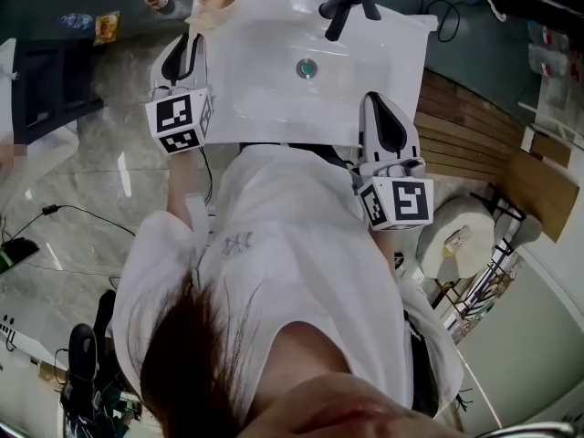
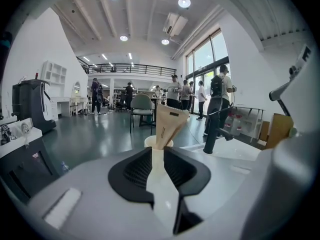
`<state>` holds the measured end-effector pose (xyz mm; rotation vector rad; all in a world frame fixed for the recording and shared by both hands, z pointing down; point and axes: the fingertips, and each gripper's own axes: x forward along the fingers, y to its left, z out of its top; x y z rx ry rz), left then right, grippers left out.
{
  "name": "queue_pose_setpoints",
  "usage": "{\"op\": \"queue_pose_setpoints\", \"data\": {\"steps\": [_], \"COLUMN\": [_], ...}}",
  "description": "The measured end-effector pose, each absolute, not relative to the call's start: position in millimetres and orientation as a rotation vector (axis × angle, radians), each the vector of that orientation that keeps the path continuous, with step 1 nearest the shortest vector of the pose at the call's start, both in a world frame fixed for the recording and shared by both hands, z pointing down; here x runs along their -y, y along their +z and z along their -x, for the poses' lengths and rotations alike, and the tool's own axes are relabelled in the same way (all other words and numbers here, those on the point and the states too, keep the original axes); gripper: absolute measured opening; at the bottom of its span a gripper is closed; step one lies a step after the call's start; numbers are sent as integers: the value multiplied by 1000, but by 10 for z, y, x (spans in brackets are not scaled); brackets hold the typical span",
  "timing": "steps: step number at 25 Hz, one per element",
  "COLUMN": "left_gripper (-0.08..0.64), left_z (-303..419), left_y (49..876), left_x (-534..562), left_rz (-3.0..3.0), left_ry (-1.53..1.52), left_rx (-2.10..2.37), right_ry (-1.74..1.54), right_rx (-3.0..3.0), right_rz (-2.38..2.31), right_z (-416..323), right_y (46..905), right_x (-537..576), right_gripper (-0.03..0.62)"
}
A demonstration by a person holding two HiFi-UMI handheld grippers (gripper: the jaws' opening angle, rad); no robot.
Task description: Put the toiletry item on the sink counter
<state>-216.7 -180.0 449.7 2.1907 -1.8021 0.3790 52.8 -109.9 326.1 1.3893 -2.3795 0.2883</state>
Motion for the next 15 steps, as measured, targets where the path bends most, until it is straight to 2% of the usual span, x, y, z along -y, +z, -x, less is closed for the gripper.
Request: {"op": "queue_pose_setpoints", "data": {"steps": [15], "left_gripper": [64], "left_z": [1907], "left_y": [3748], "left_x": [1560], "left_rz": [-2331], "left_ry": [360], "left_rx": [1806], "right_ry": [280], "right_rx": [2459], "right_rz": [-1427], "right_z": [-569], "right_y": [3144], "right_x": [1099], "right_gripper": [11]}}
